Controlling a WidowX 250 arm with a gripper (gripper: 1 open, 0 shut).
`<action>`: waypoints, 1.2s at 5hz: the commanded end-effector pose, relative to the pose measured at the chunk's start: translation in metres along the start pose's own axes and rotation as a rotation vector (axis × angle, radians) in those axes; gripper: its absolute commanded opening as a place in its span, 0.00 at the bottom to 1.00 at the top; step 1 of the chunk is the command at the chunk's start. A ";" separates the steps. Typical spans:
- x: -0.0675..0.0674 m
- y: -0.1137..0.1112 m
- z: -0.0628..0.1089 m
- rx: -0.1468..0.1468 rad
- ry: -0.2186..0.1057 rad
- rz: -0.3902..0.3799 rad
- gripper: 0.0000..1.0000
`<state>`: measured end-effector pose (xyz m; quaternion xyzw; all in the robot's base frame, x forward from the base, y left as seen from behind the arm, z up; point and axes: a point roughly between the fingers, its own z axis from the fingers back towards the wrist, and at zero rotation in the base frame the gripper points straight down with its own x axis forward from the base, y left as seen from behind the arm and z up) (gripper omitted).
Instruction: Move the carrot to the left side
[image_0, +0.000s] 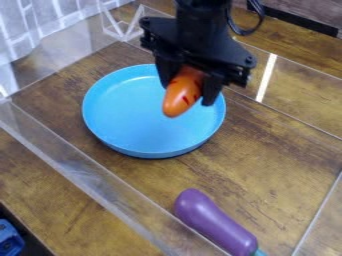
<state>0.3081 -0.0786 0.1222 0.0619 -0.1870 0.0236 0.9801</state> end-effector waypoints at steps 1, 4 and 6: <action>0.014 -0.008 0.011 -0.005 -0.056 0.009 0.00; 0.015 0.052 0.014 0.073 -0.025 0.030 0.00; -0.001 0.144 0.008 0.150 0.027 0.137 0.00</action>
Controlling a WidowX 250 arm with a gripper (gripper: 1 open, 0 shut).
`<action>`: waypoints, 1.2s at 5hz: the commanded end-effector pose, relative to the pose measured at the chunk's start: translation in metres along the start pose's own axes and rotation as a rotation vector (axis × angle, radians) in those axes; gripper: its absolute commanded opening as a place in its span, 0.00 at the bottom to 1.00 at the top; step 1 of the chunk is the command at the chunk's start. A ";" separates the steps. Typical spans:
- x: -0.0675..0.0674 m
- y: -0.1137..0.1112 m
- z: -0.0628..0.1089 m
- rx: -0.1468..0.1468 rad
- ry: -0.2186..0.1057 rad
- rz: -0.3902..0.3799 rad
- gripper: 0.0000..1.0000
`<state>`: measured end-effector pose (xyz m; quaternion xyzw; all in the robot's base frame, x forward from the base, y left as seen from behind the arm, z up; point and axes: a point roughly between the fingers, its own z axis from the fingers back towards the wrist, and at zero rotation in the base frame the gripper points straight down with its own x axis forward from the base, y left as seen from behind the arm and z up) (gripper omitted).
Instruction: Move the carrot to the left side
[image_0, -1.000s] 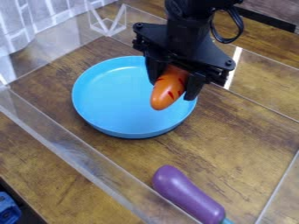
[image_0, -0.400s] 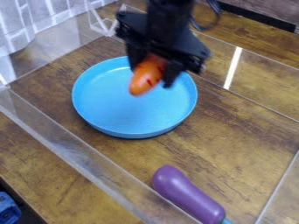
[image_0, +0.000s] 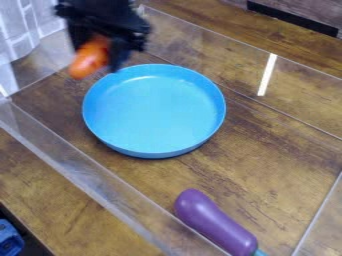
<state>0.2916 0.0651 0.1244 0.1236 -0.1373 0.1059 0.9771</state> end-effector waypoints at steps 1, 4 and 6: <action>-0.004 0.027 0.005 -0.012 -0.056 0.019 0.00; -0.006 0.016 -0.028 -0.117 -0.064 -0.025 0.00; 0.003 0.008 -0.037 -0.167 -0.082 -0.052 0.00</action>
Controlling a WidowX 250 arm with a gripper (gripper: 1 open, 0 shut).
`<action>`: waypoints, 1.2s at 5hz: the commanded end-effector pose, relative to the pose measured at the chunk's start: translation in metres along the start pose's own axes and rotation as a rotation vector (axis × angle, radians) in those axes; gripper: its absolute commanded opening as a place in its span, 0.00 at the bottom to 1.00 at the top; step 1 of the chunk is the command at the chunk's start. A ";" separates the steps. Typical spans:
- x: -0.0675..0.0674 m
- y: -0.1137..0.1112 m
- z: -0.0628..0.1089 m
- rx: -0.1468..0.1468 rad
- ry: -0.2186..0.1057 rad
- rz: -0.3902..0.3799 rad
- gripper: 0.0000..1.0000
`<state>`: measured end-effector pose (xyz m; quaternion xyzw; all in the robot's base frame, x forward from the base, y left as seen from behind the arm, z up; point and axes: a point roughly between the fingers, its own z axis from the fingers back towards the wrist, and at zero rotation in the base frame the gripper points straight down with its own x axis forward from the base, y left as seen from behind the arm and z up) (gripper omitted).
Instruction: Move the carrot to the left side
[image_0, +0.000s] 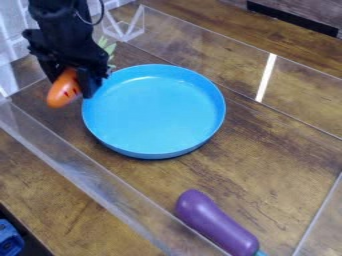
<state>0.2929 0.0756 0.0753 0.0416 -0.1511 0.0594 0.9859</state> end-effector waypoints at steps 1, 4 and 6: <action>0.023 0.006 0.015 -0.006 -0.079 -0.002 0.00; 0.035 0.032 0.001 0.007 -0.091 -0.074 0.00; 0.036 0.031 -0.003 0.003 -0.083 -0.118 0.00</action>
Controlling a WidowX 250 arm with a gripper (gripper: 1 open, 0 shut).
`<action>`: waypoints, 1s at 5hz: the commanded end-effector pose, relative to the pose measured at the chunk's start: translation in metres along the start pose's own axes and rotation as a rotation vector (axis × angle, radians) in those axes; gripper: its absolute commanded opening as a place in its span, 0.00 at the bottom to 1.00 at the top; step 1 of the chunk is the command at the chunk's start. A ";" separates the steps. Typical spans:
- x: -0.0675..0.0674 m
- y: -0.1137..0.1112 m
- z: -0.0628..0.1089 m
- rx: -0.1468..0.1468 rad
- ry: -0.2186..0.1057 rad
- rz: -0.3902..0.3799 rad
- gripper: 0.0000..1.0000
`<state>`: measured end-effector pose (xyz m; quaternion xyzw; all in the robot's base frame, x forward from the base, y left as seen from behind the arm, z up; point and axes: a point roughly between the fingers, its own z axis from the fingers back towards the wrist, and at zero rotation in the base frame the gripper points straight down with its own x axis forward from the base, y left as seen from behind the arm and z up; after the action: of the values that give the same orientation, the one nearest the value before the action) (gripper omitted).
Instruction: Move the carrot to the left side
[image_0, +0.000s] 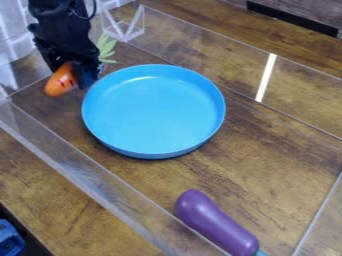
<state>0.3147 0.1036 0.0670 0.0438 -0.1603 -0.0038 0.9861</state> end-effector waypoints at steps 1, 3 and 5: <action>0.015 0.005 0.014 0.016 -0.055 -0.014 0.00; 0.018 -0.001 0.014 0.006 -0.049 -0.055 0.00; 0.014 0.020 -0.012 0.051 0.017 -0.053 0.00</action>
<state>0.3245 0.1155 0.0457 0.0615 -0.1249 -0.0316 0.9898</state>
